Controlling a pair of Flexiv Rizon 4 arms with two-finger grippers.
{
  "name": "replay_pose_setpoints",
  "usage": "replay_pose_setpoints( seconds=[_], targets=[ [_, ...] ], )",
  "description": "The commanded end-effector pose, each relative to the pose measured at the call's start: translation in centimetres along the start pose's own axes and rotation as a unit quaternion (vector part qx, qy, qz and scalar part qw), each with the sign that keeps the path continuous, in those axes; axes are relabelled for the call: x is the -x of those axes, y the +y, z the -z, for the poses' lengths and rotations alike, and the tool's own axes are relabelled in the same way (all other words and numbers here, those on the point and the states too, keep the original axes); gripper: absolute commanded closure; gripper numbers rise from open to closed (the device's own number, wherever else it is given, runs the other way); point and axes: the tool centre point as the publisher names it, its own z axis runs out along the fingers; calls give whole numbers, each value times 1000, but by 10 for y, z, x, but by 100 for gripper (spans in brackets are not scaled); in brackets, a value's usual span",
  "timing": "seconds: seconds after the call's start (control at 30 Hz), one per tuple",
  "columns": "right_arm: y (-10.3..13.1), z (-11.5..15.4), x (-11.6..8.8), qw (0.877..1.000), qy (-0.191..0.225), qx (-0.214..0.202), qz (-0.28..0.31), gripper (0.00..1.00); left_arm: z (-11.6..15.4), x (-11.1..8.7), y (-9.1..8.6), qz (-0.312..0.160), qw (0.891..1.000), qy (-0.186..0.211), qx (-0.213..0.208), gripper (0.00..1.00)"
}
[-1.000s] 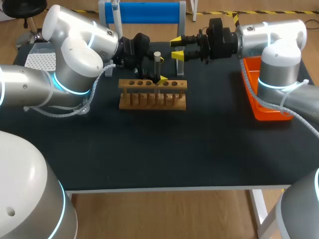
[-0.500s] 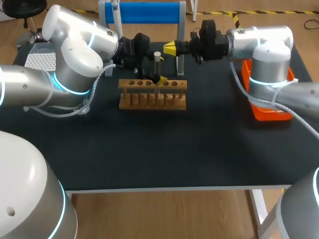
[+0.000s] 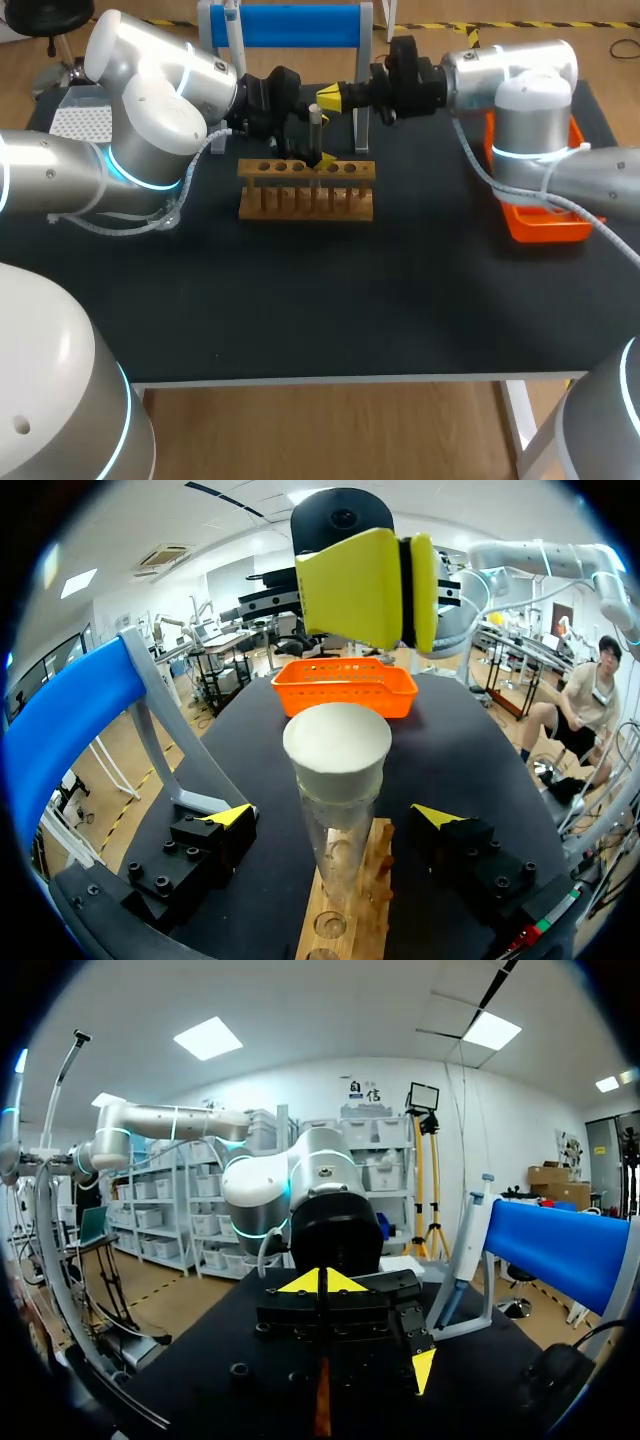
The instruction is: Invert the test tube, pick up the pipette, mount the tip to pipette, aspirate from beaker and dispense into the tube, eject the tip, return the pipette, and cap with the stopper.
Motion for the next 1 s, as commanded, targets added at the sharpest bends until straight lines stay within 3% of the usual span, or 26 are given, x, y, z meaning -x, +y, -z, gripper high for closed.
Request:
replay_pose_setpoints(
  seconds=[0.03,1.0],
  targets=[
    [-3,-3,1,1000,2,-1,-2,100,0,0,0,0,1000,1,1,0],
    [-16,-9,3,1000,0,-7,-19,100,0,0,0,0,1000,1,1,0]
  ],
)
